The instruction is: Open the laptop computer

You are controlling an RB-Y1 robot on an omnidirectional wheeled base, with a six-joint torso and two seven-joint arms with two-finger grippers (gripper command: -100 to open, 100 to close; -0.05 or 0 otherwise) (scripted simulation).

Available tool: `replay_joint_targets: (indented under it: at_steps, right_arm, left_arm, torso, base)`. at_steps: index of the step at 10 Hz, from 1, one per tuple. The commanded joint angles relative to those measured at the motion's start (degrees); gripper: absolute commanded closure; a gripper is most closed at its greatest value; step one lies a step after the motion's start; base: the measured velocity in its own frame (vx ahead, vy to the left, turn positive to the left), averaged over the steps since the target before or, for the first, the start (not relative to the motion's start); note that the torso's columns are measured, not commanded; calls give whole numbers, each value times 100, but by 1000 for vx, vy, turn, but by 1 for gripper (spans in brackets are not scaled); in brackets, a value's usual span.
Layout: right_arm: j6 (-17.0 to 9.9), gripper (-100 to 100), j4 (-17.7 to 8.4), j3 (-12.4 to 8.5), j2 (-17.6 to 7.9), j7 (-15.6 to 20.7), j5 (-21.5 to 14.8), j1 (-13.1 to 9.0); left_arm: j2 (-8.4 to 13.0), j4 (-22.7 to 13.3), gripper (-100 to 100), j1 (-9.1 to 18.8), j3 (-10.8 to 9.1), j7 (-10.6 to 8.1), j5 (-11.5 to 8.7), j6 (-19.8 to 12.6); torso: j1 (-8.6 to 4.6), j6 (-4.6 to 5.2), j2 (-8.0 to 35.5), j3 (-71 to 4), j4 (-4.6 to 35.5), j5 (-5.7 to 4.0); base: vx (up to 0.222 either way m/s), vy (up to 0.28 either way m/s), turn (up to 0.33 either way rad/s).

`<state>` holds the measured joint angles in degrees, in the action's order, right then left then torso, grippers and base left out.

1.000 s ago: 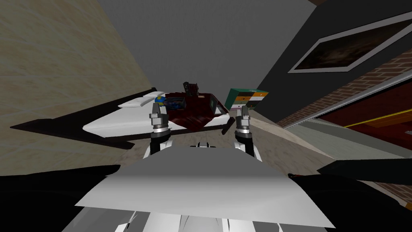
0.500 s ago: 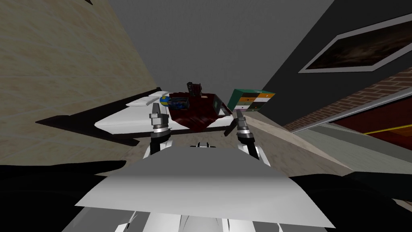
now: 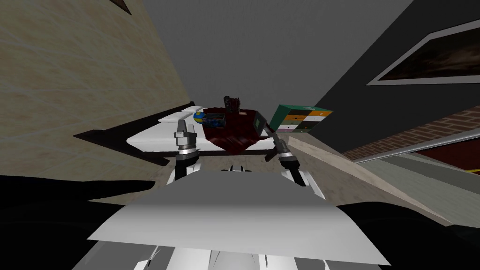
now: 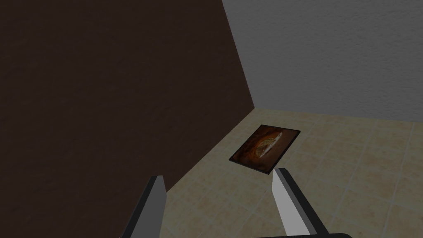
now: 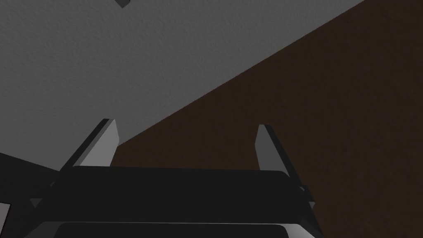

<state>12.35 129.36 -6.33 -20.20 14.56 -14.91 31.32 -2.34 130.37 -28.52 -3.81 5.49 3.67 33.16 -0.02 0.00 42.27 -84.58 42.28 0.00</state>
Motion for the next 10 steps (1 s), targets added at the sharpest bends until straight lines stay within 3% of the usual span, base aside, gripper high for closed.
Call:
replay_joint_targets:
  at_steps: [1, 2, 5, 6, 8, 9, 10]
  right_arm:
    - [-429, -100, -155, -206, -388, 188, -316, 148]
    - [-451, -100, -155, -206, -388, 188, -316, 148]
    - [-949, -100, -356, -435, -867, 404, -693, 312]
    - [-972, -100, -356, -435, -867, 404, -693, 312]
    - [-1301, -100, -517, -590, -1207, 550, -948, 419]
    - [-1331, -100, -517, -590, -1211, 550, -948, 419]
    - [-1512, -100, -604, -668, -1389, 623, -1076, 471]
  left_arm:
    - [0, 0, 0, 0, 0, 0, 0, 0]
    - [0, 0, 0, 0, 0, 0, 0, 0]
    - [0, 0, 0, 0, 0, 0, 0, 0]
    - [0, 0, 0, 0, 0, 0, 0, 0]
    - [0, 0, 0, 0, 0, 0, 0, 0]
    - [0, 0, 0, 0, 0, 0, 0, 0]
    - [0, 0, 0, 0, -1, 0, 0, 0]
  torso:
    - [0, 0, -3, -1, -1, -1]
    - [1, 0, -2, -1, -1, 0]
    - [4, -1, 5, 3, 1, 0]
    - [4, 1, -1, 0, 0, 1]
    - [4, -1, 1, 1, 0, 0]
    - [9, -1, -1, -1, 0, 2]
    - [0, 2, 4, 2, 1, 0]
  base:
    - [69, 83, 132]
    - [45, 61, 35]
    - [42, 63, 122]
    - [43, 48, 48]
    - [46, 73, 122]
    - [38, 54, 51]
    - [38, 44, 77]
